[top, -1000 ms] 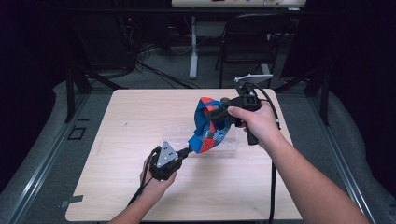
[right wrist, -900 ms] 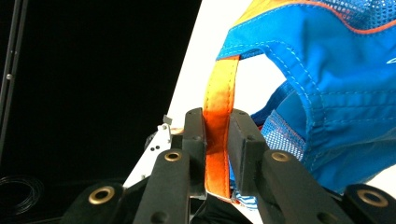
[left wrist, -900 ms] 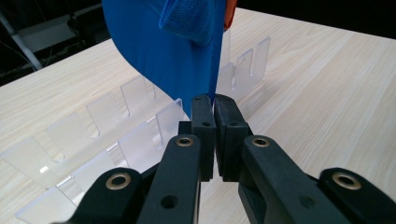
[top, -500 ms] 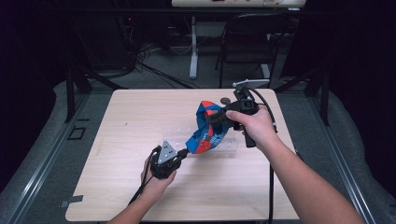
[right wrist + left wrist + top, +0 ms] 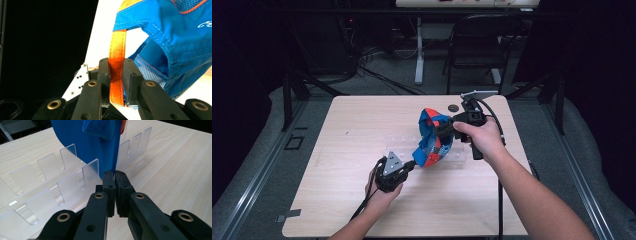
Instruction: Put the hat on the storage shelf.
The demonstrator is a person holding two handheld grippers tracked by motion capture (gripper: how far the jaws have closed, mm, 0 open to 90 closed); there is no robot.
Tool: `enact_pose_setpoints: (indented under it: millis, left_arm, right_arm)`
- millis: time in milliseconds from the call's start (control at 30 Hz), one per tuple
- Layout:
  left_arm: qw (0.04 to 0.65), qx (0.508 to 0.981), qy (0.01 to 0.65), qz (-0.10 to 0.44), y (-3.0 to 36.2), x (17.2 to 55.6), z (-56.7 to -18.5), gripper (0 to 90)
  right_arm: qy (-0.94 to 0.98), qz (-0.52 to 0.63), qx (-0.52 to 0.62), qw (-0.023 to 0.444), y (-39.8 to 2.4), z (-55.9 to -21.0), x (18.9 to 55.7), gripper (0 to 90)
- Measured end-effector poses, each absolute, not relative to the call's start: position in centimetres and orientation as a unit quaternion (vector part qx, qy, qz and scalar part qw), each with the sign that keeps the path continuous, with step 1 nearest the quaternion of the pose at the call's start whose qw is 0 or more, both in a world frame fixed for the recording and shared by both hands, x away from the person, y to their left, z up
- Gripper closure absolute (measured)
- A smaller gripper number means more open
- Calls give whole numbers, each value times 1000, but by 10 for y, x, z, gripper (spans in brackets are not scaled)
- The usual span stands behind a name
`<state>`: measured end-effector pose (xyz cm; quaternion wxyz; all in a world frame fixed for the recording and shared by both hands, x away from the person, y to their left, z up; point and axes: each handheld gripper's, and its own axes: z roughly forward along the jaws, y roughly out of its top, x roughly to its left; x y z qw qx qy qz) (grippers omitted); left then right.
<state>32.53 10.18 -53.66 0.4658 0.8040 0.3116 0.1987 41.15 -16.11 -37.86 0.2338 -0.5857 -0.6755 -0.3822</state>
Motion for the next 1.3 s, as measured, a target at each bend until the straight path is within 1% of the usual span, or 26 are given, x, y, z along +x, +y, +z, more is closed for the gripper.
enact_pose_setpoints:
  millis: [300,367,433,533,633,667,800,867,1000,1267,1300]
  left_arm:
    - [467,804,313,194,103,325,-537,878]
    - [471,801,314,194,103,325,-537,870]
    - [473,800,313,194,104,325,-536,858]
    - [475,799,314,192,105,325,-536,833]
    - [474,799,317,191,107,324,-535,801]
    - [474,799,317,191,107,324,-535,795]
    - [474,797,323,186,113,325,-537,764]
    - [473,799,324,183,115,325,-537,736]
    - [474,796,328,183,116,325,-538,682]
    - [466,798,339,176,119,325,-541,605]
    - [463,799,341,175,120,324,-542,594]
  right_arm:
    - [-676,-386,-585,228,-161,-379,411,775]
    - [-679,-382,-585,226,-163,-379,412,764]
    - [-679,-388,-585,215,-164,-380,412,750]
    - [-673,-391,-589,216,-167,-380,411,728]
    - [-671,-389,-594,212,-170,-380,411,683]
    - [-671,-389,-594,212,-170,-380,411,683]
    - [-674,-392,-597,191,-175,-382,409,672]
    - [-675,-392,-597,186,-179,-381,408,654]
    - [-677,-393,-601,158,-184,-381,407,624]
    - [-692,-386,-596,130,-191,-388,402,590]
    - [-698,-381,-596,112,-194,-391,400,579]
